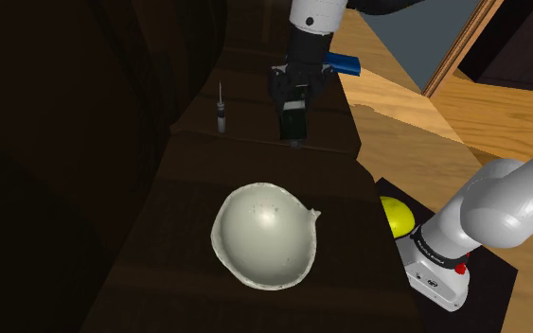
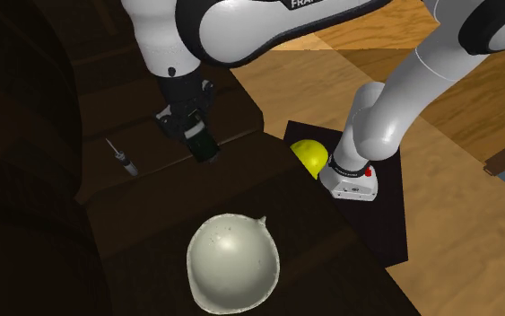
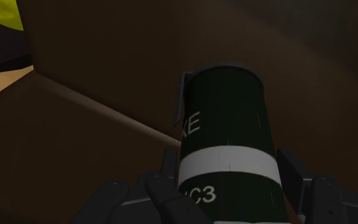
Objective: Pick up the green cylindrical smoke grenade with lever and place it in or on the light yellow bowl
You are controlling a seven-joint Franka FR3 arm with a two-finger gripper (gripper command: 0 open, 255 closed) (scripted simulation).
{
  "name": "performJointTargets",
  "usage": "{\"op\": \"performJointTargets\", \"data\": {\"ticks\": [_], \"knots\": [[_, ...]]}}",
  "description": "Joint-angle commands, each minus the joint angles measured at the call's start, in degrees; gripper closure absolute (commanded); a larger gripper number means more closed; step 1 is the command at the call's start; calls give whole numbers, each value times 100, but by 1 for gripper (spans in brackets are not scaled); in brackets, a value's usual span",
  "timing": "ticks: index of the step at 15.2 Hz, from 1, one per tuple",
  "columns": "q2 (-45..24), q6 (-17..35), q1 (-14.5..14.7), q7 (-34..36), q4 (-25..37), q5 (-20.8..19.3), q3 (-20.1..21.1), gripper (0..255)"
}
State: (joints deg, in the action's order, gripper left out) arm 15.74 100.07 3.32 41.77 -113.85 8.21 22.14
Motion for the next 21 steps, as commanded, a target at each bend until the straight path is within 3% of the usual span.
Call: {"op": "performJointTargets", "data": {"ticks": [1, 14, 21], "knots": [[-23, -174, -13, 0, 195, -17, -17, 255], [-226, -1139, -48, 98, 1356, -102, -35, 255], [-50, -1147, 307, 1024, 1299, 84, 551, 255]]}}
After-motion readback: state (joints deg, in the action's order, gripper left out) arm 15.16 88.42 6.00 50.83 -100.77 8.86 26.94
